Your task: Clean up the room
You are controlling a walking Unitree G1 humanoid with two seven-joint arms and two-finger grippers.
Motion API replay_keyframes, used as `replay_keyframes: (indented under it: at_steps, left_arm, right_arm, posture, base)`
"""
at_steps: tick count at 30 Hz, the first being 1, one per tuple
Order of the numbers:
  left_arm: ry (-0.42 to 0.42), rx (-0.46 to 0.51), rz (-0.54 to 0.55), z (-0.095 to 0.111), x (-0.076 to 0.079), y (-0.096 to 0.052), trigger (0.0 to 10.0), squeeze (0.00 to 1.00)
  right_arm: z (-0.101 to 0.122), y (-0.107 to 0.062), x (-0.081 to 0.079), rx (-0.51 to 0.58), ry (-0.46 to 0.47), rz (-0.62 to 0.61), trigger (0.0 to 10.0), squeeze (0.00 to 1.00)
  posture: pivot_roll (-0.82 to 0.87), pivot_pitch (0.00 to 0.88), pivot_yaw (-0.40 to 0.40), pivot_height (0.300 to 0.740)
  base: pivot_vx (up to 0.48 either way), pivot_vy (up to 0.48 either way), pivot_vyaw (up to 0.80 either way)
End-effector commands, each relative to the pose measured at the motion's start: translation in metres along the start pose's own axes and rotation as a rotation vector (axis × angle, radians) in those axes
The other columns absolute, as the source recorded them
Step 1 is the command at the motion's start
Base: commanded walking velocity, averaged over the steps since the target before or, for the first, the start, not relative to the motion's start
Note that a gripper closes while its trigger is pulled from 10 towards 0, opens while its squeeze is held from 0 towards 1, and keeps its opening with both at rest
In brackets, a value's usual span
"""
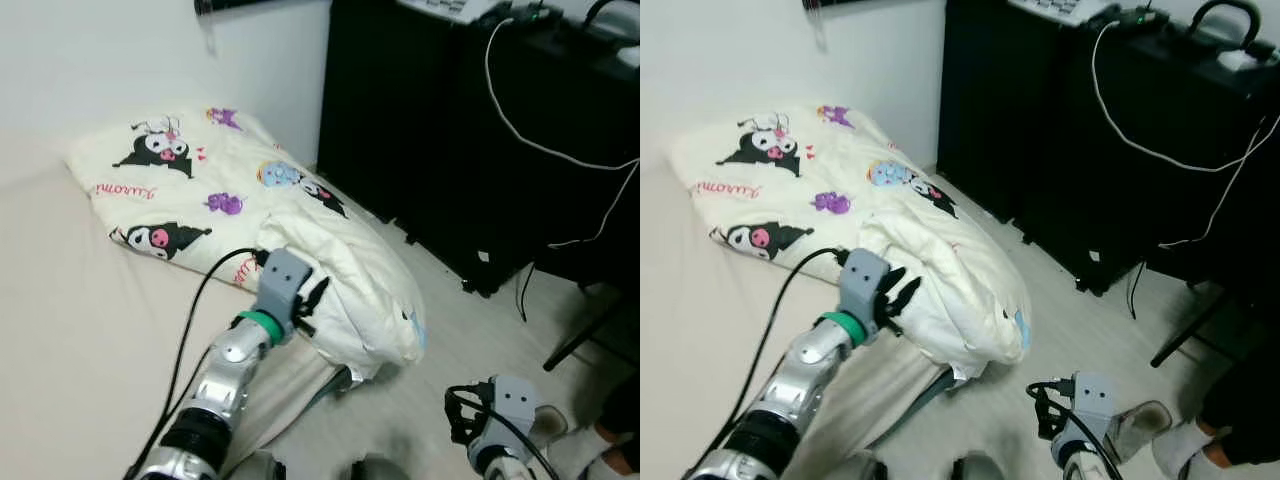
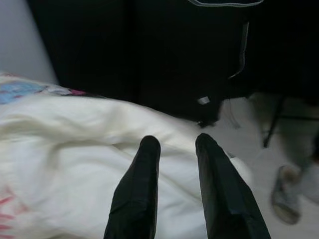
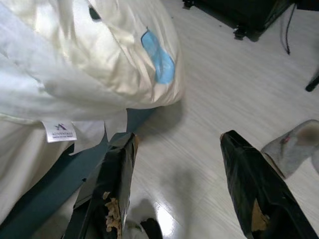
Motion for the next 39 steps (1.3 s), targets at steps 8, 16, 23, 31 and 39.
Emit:
replay_keyframes:
  at_steps: [8,16,23,31,39]
  left_arm:
    - [-0.022,0.016,-0.030,0.011,0.023,0.017,10.0,0.00]
    - [-0.008,0.012,-0.004,0.024,0.020,0.015,10.0,0.00]
    - [0.023,0.009,0.178,0.028,-0.001,0.017,10.0,0.00]
    - [0.147,0.023,0.424,0.047,-0.050,0.014,10.0,0.11]
    - [0.197,0.063,0.639,0.079,-0.107,0.006,10.0,1.00]
  right_arm:
    - [0.003,0.000,0.000,0.024,0.033,-0.018,10.0,0.00]
    - [0.001,-0.002,0.001,0.025,0.048,-0.031,10.0,0.00]
    - [0.002,-0.002,-0.002,0.026,0.049,-0.023,10.0,0.00]
    - [0.017,0.003,-0.012,0.086,0.045,0.001,10.0,0.00]
    - [0.038,0.006,-0.020,0.169,0.040,0.032,10.0,0.00]
  posture:
    - [-0.03,0.113,0.035,0.592]
    - [-0.03,0.114,0.047,0.592]
    - [-0.03,0.115,0.049,0.592]
    - [-0.03,0.136,0.058,0.592]
    - [-0.04,0.176,0.049,0.592]
  base:
    - [0.000,0.000,0.00]
    - [0.000,0.000,0.00]
    - [0.000,0.000,0.00]
    - [0.000,0.000,0.00]
    - [0.000,0.000,0.00]
Point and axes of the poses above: a point about 5 cm out from each wrist's last joint towards the gripper, its own y axis pointing out of the wrist towards the gripper, its own z axis along the axis of the wrist's last joint, x = y × z, the point moved 4 cm from there along y, pointing out of the wrist towards the gripper, and after that the axes turned 14 degrees about -y, right-handed, at the moved point
